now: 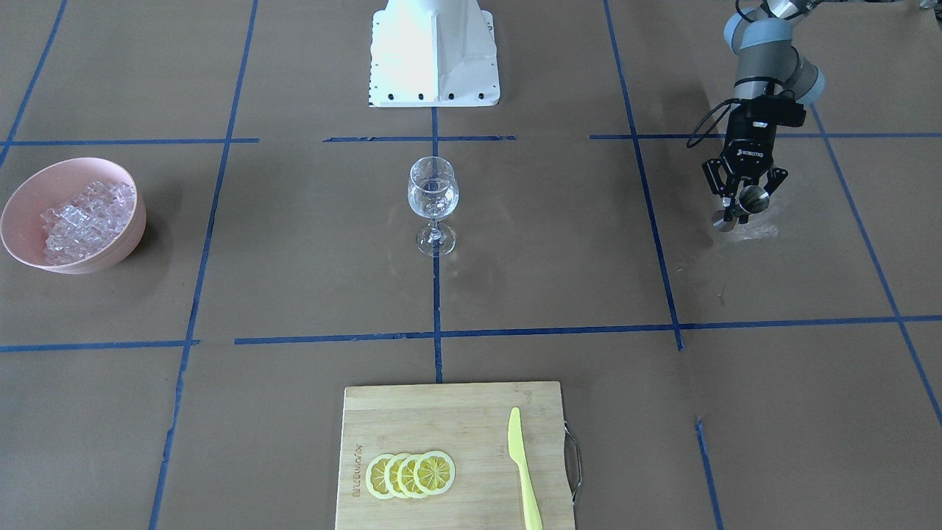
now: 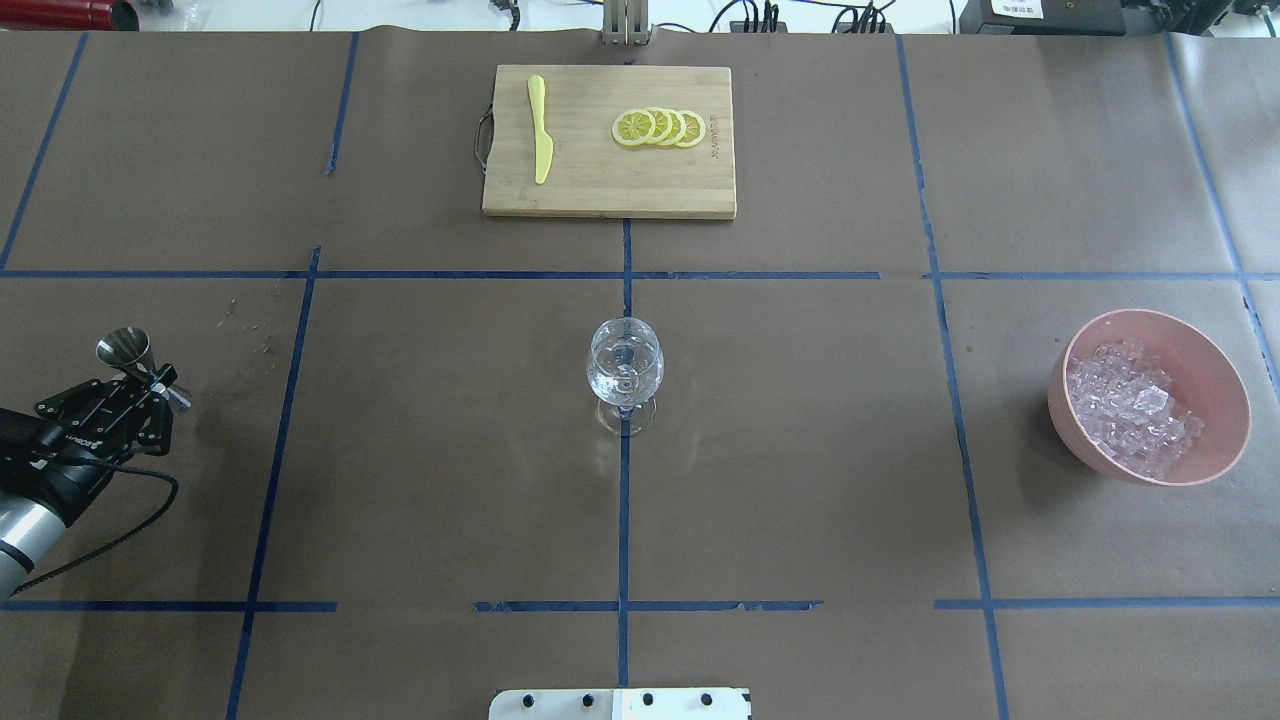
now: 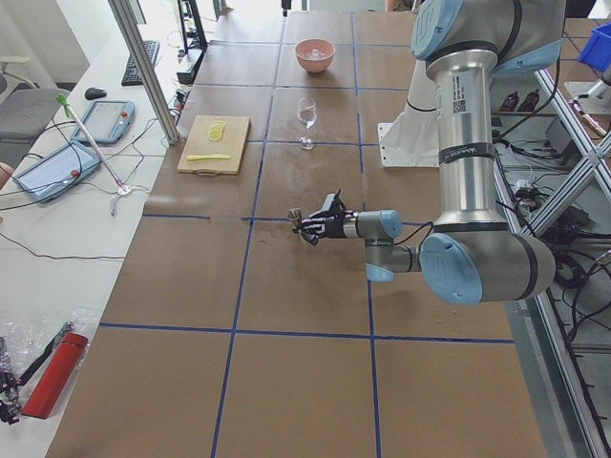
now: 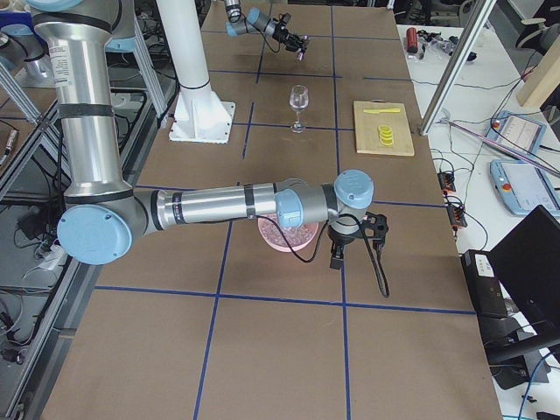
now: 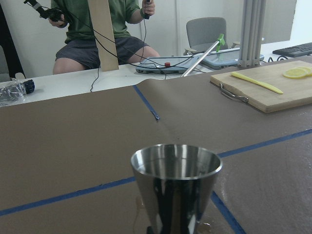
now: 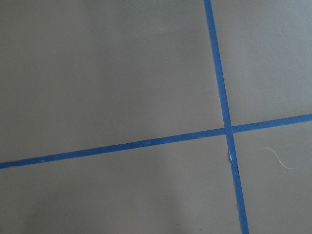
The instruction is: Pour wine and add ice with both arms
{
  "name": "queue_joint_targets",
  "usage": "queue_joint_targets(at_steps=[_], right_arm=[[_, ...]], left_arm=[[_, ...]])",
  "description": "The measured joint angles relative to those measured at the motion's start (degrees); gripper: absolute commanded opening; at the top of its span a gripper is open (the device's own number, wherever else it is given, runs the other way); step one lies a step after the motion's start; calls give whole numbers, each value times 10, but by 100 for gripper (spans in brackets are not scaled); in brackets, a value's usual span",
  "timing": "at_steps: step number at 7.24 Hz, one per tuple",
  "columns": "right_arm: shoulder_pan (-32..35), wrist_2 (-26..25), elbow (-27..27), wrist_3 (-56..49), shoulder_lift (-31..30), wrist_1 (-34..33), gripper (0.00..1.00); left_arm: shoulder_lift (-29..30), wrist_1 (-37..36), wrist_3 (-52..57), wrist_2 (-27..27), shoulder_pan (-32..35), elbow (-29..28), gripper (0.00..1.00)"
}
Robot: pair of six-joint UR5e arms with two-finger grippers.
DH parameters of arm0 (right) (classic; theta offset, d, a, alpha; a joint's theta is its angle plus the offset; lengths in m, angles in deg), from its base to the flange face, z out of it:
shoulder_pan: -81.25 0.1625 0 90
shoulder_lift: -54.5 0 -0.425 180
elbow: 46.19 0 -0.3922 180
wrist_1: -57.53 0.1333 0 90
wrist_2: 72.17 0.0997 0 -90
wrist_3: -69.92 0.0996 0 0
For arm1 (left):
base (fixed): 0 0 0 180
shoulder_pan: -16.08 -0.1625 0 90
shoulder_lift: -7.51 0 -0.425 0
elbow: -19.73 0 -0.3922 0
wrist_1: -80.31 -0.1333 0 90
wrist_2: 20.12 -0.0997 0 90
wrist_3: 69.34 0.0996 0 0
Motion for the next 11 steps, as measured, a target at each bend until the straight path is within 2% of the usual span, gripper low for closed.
queue_joint_targets(at_steps=[6,11], right_arm=[[0,0,-5,1,-1,0,100],[0,1,-6,0,-3,0,100]], left_arm=[[42,0,-45,-22,-10,-32,0],[60,-1,-47,-22,-19,-36,15]])
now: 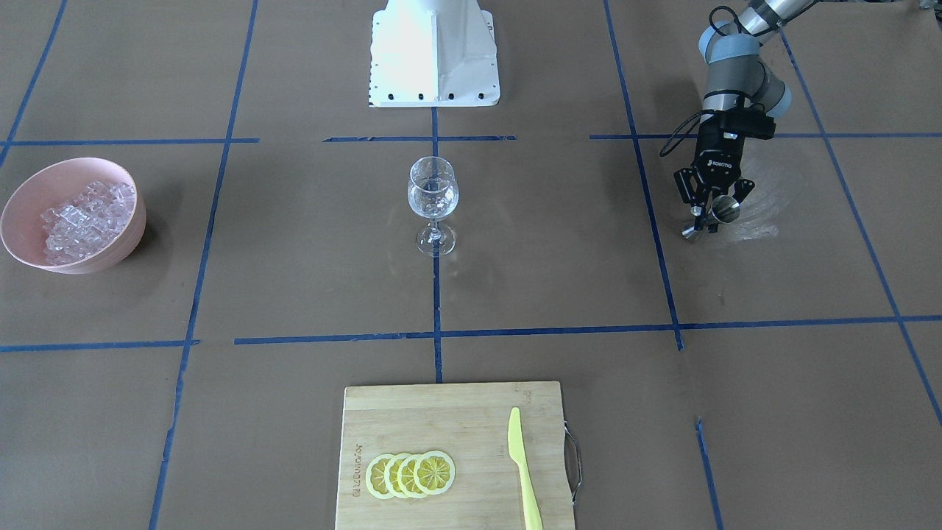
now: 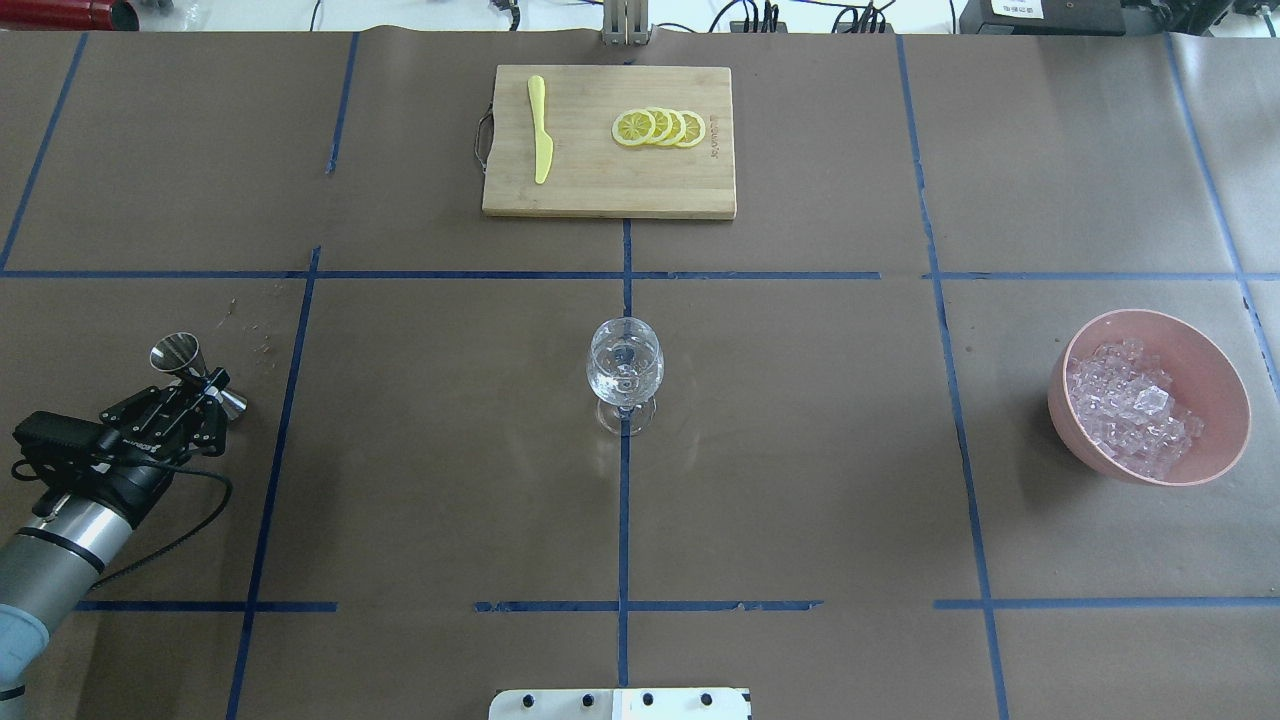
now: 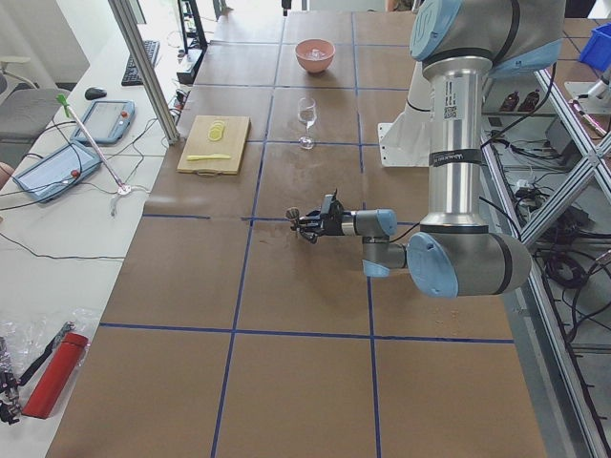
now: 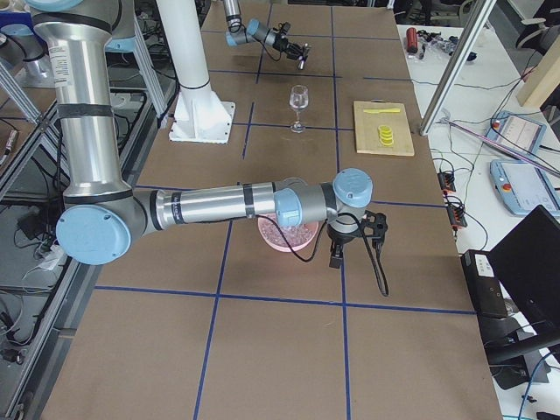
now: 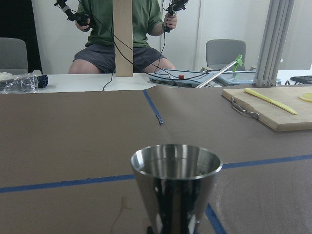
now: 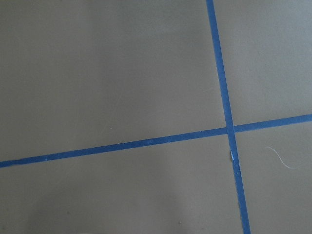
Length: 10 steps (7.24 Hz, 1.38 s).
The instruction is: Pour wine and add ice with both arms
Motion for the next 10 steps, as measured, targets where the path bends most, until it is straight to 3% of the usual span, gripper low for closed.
queue_joint_targets(at_steps=[4,7,9,10], right_arm=[[0,4,0,0,0,0,100],[0,4,0,0,1,0,100],[0,4,0,0,2,0,100],[0,5,0,0,2,0,100]], left_arm=[[1,1,-1,0,-4,-1,43],[0,5,-1,0,-5,-1,44],[0,5,1,0,-5,1,74],[-3,6,7,4,-5,5,78]])
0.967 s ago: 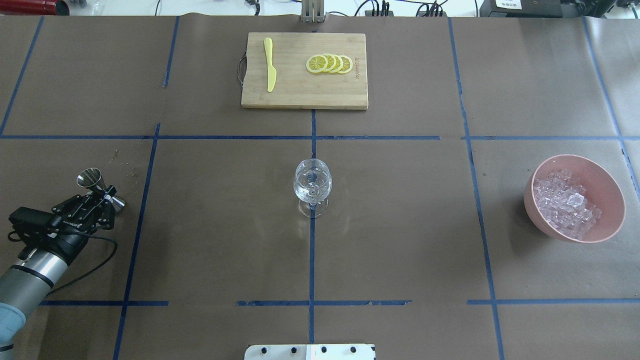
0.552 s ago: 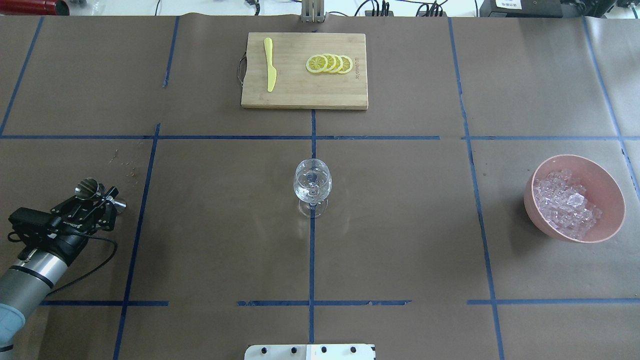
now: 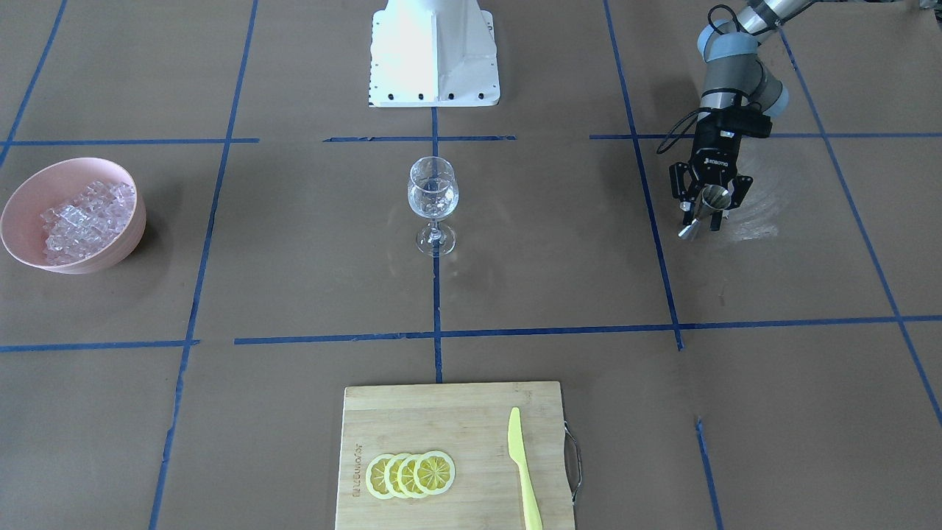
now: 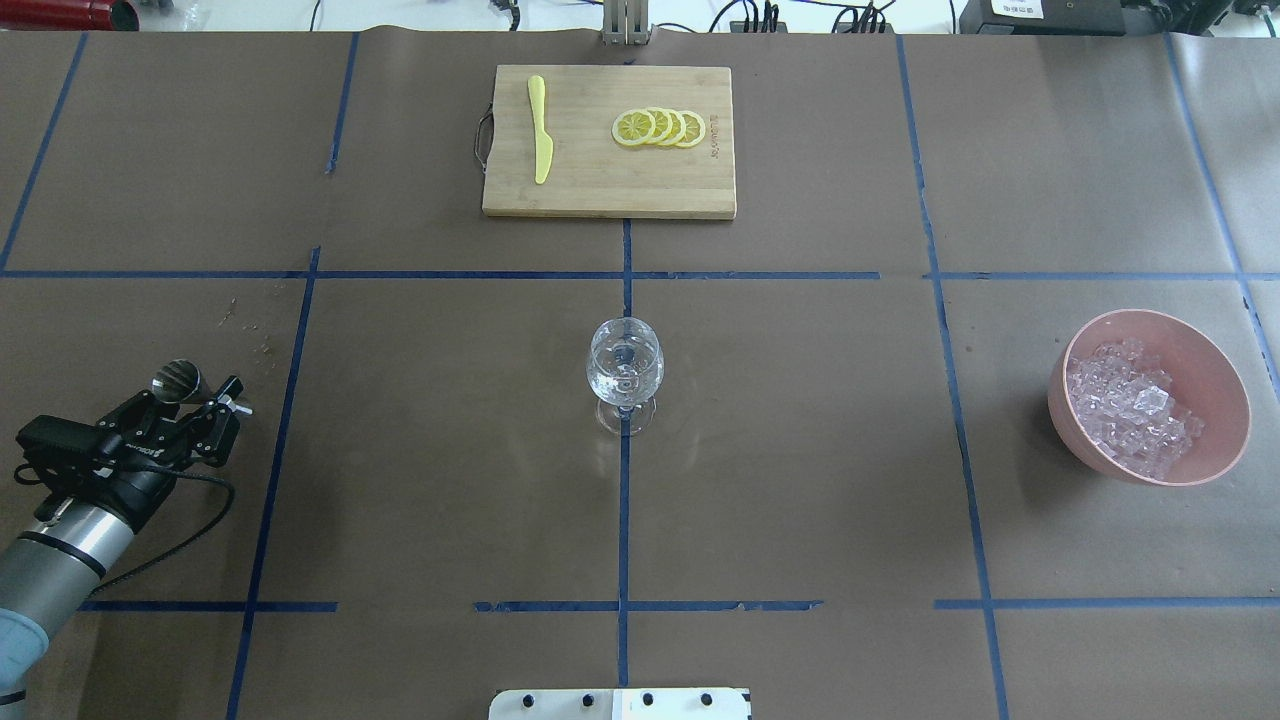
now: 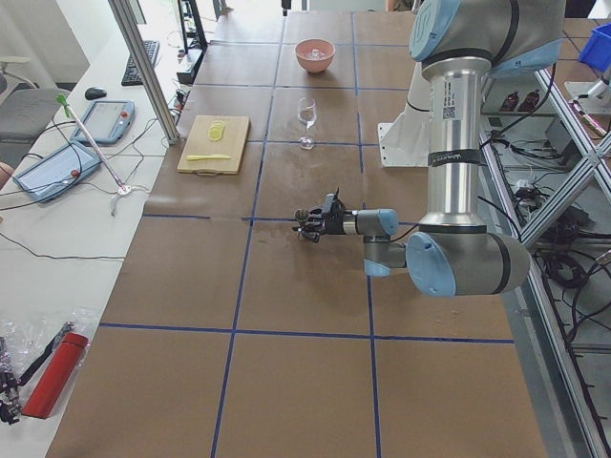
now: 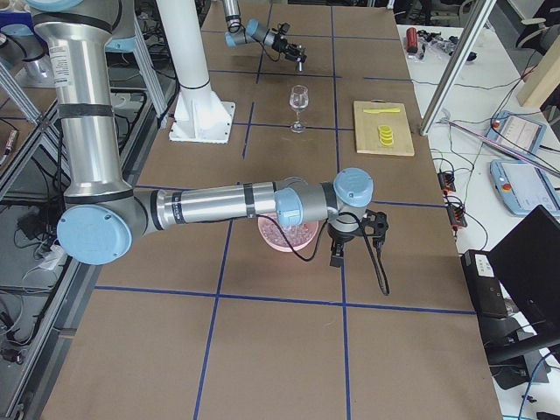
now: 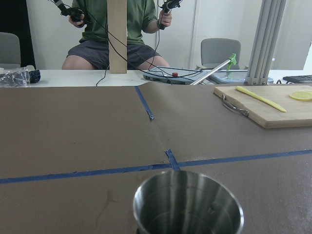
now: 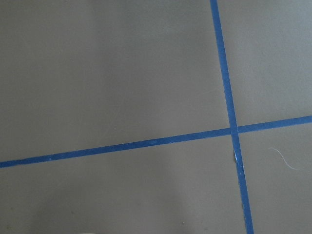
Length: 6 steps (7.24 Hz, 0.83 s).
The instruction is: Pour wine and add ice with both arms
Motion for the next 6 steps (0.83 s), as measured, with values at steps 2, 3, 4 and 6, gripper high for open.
queue_joint_targets(at_steps=[2,3,4,6], right_arm=[[0,1,-1,0,0,0,100],[0,4,-2,-1,1,4,100],[-6,7,-5,-1,0,12,100],[-35,10,-37,0,-5,23,100]], left_arm=[[-31,-1,44,37,1,37,82],[-57,-4,59,63,1,55,82],[-77,-7,66,91,1,63,82],[-119,-10,81,176,1,68,80]])
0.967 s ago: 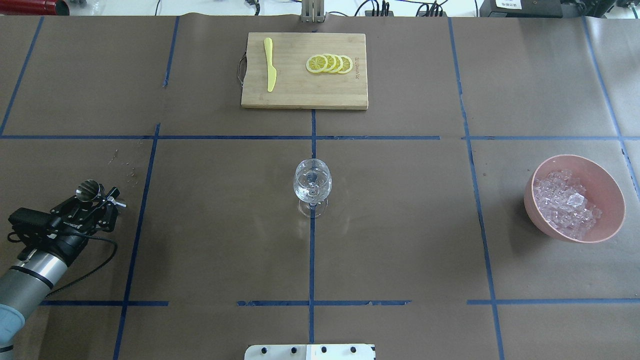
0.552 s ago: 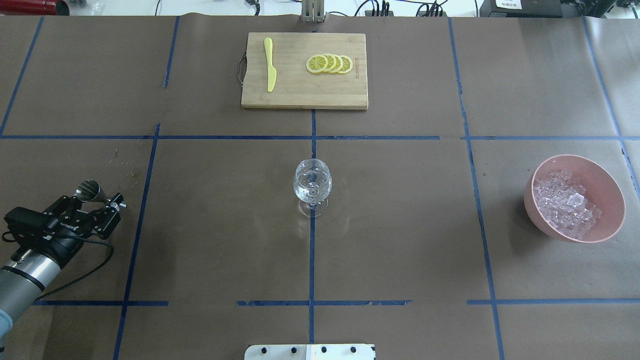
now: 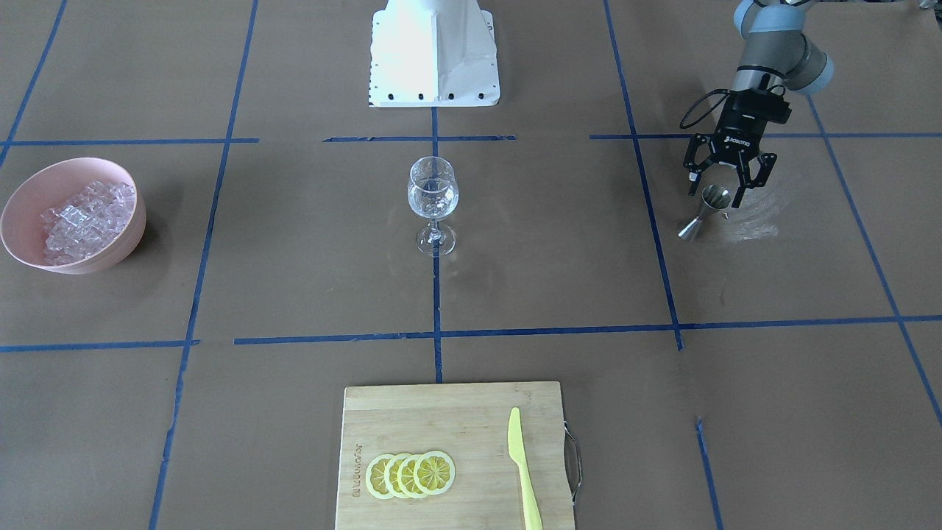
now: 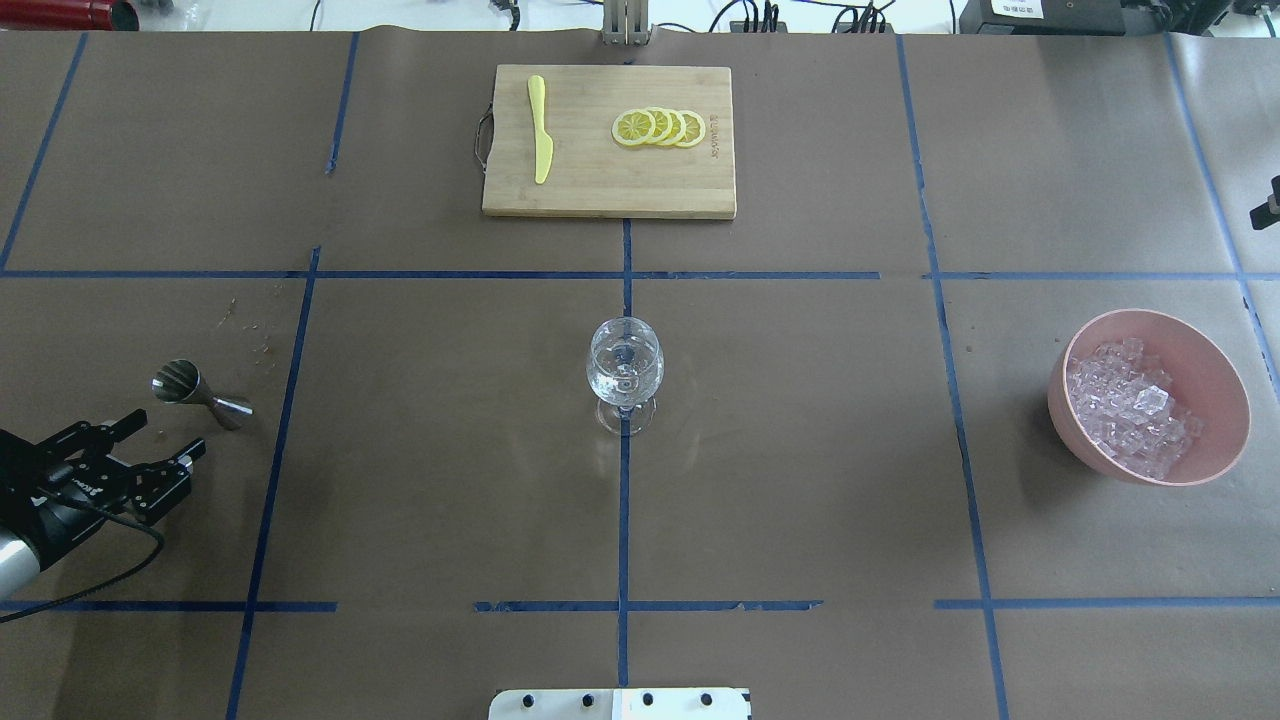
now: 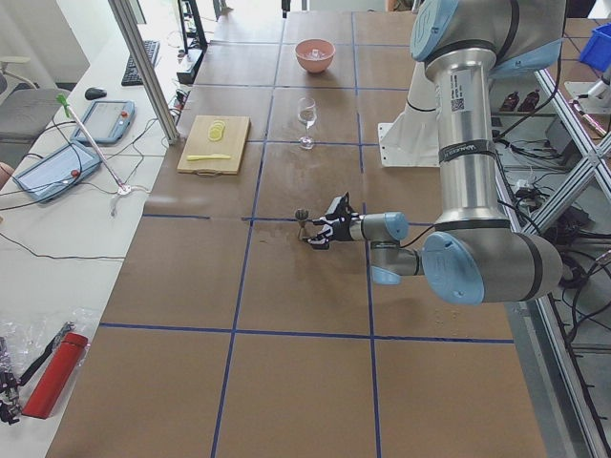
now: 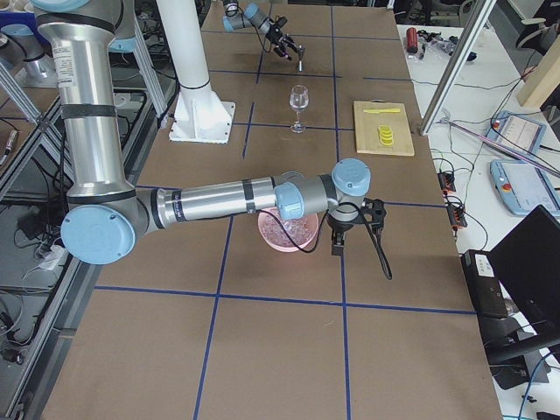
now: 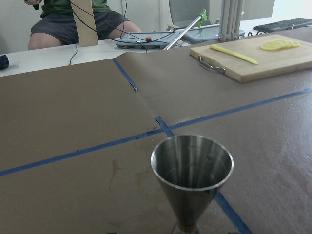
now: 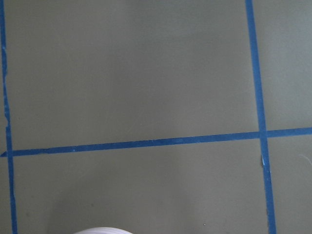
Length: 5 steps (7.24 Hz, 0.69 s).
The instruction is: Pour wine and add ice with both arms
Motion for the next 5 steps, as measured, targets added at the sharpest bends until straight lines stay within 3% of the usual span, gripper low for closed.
queue_joint_targets(at_steps=[3,5], right_arm=[[-70,-2,-95,74,-26,13,100],[-125,-32,-125,140,-76,88,100]], left_arm=[[-88,-1,56,125,11,57,87],[-105,-7,89,197,76,47,87]])
